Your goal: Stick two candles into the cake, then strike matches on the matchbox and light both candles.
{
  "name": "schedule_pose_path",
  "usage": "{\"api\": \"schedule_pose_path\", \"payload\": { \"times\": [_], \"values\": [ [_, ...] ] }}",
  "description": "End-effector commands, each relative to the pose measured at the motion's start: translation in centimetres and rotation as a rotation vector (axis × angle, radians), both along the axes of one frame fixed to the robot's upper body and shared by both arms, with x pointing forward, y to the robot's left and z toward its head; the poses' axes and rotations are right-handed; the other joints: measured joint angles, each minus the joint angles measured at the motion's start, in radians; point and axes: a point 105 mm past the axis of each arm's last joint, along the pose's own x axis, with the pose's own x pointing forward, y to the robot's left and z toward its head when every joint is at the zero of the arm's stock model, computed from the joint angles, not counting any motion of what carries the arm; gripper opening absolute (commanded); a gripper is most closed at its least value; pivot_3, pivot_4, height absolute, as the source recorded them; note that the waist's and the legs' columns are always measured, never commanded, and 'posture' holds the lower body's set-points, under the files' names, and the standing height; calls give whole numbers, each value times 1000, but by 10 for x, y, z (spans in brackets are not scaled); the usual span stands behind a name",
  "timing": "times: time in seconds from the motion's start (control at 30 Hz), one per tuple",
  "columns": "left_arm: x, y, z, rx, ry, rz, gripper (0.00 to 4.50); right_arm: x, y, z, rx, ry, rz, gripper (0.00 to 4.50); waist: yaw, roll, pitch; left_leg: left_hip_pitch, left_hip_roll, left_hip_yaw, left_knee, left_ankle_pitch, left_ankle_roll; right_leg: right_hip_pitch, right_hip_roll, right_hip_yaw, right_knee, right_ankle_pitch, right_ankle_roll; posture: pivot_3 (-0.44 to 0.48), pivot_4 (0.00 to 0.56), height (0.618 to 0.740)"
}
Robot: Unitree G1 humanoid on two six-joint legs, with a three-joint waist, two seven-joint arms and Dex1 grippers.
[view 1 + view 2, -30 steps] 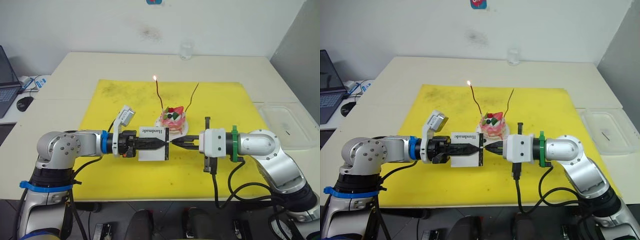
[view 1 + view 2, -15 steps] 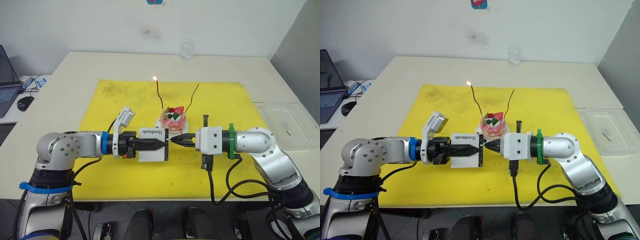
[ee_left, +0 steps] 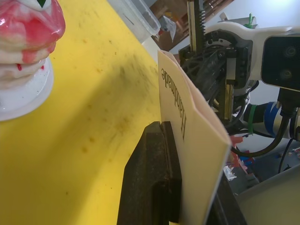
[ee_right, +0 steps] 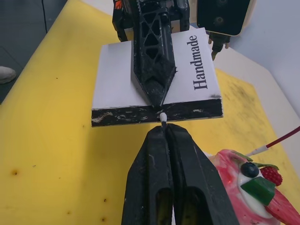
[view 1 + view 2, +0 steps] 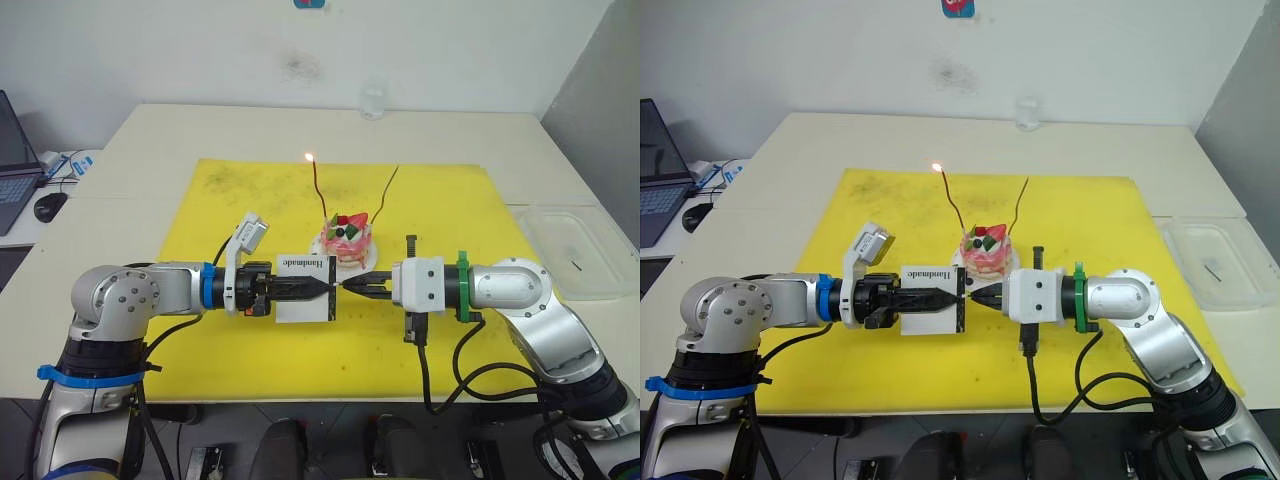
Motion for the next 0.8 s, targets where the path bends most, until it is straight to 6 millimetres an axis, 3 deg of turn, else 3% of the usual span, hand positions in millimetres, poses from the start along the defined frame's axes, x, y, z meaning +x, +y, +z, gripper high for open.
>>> {"api": "schedule_pose_path", "payload": {
  "times": [0.03, 0.43, 0.53, 0.57, 0.63, 0.7, 0.8],
  "values": [
    [-4, 0, 12, -25, -49, -18, 0, -9, 3, 7, 10, -21, 35, 33, 0, 0, 0, 0, 0, 0, 0, 0, 0, 0, 0, 0, 0, 0, 0, 0, 150, 740],
    [-4, 0, 11, -24, -50, -16, 0, 3, 5, 4, 3, -36, -12, 33, 0, 0, 0, 0, 0, 0, 0, 0, 0, 0, 0, 0, 0, 0, 0, 0, 150, 740],
    [-5, 0, 10, -21, -50, -16, 0, 35, 4, 32, 216, -44, -188, 33, -4, 0, 0, 0, 0, 0, 0, 0, 0, 0, 0, 0, 0, 0, 0, 0, 150, 740],
    [-5, 0, 10, -20, -52, -17, 0, 50, -4, 43, 271, -84, -285, 33, -5, 0, 0, 0, 0, 0, 0, 0, 0, 0, 0, 0, 1, 0, 0, 0, 150, 740],
    [-5, 1, 10, -25, -50, -13, 0, 82, -38, 73, 362, -226, -528, 33, -3, 0, 0, 1, 1, -1, 0, 0, 0, 0, 0, 0, 2, 1, -1, 0, 150, 740],
    [-5, 2, 9, -24, -47, -10, 0, 82, -56, 94, 430, -313, -571, 33, 9, 0, 0, 0, 0, -1, 1, 1, -2, 0, 0, 0, 2, 1, -1, 0, 150, 740],
    [-7, 2, 7, -23, -42, -11, 0, 66, -53, 91, 443, -295, -509, 33, 20, -1, -1, 0, -1, 1, 0, 1, -1, 0, -1, 0, -1, 0, -1, 0, 150, 740]
  ]
}}
